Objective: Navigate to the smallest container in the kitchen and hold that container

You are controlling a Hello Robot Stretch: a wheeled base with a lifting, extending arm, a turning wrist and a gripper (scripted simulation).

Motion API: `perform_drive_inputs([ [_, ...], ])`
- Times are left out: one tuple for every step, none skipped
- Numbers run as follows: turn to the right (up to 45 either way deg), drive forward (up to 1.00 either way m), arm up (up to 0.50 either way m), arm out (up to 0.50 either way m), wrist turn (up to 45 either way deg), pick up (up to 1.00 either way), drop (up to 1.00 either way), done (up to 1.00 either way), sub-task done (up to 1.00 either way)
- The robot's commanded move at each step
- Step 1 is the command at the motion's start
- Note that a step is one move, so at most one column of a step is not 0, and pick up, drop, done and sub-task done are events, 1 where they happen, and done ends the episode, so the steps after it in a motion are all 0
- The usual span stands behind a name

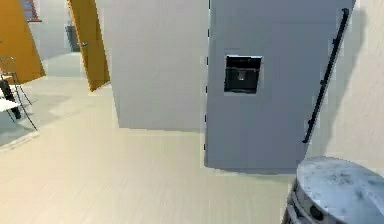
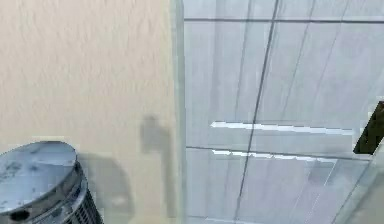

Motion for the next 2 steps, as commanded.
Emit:
perform_drive_inputs([
  [-30.0,0.0,0.0,0.0,0.0,0.0,0.0,0.0,0.0],
  [0.0,1.0,0.0,0.0,0.0,0.0,0.0,0.0,0.0],
])
